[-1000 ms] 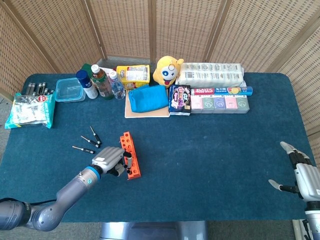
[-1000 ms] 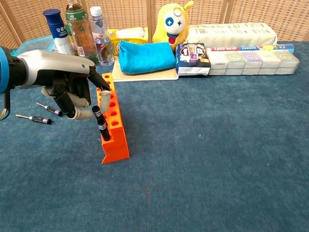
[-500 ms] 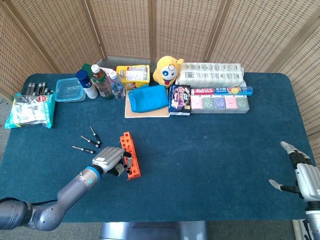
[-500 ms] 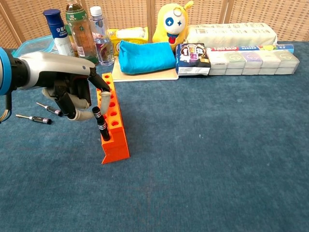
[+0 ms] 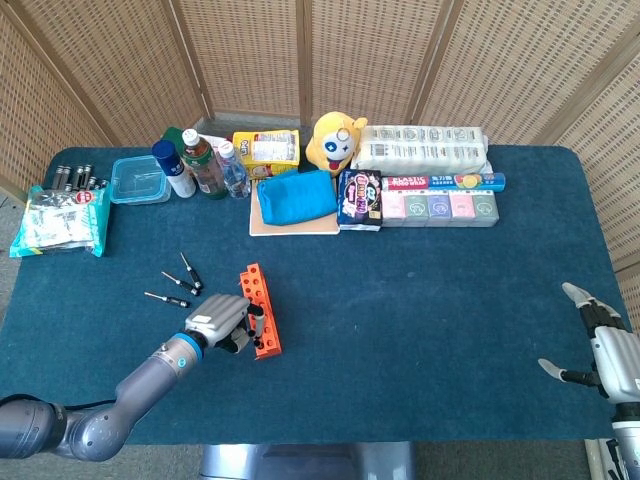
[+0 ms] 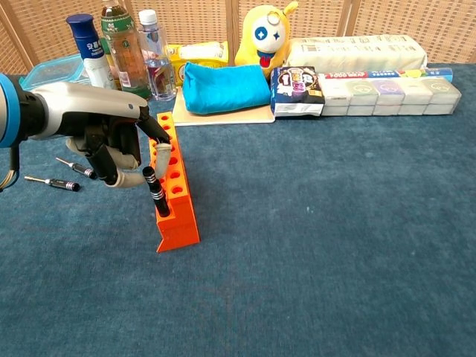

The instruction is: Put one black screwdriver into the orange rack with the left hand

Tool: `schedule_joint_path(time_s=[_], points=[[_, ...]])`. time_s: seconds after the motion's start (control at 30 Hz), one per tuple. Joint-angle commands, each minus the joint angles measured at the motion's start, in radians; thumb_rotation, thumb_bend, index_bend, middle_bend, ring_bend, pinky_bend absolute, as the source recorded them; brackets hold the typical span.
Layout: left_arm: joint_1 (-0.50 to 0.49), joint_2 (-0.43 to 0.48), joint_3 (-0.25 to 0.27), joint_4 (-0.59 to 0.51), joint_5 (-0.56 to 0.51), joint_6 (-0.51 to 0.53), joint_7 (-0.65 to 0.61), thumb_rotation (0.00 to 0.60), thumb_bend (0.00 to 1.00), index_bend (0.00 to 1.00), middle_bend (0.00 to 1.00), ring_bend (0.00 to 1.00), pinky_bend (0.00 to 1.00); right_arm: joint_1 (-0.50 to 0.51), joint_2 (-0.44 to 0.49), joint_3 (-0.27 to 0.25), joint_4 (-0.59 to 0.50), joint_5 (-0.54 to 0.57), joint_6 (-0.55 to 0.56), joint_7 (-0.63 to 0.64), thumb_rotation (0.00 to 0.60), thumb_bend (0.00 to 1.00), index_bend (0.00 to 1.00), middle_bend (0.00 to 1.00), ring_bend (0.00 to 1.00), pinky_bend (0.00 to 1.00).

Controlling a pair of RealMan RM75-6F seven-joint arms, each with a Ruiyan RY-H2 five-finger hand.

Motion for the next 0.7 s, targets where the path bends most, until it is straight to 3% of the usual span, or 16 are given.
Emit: schedule_joint_path(time_s=[0.03, 0.3, 0.7], points=[[-0.002, 0.001, 0.0, -0.001, -0.001, 0.0, 0.002, 0.6, 0.46, 0.67, 1.0, 1.0, 1.0, 0.0, 0.0, 0.0, 0.0, 0.001, -0.001, 0.0, 0.6, 0.0, 0.04, 0.1, 0.16, 0.11], [-0.008, 0.004, 0.003, -0.005, -0.011, 0.004, 0.015, 0.6, 0.45, 0.67, 1.0, 1.0, 1.0, 0.002, -0.002, 0.0, 0.0, 0.002, -0.003, -0.005, 0.6, 0.0, 0.04, 0.1, 0.16, 0.11], [-0.018, 0.009, 0.01, -0.008, -0.032, 0.004, 0.031, 0.6, 0.43, 0.54, 1.0, 1.0, 1.0, 0.002, -0.003, 0.0, -0.001, 0.002, -0.003, -0.008, 0.6, 0.0, 0.04, 0.1, 0.16, 0.11]])
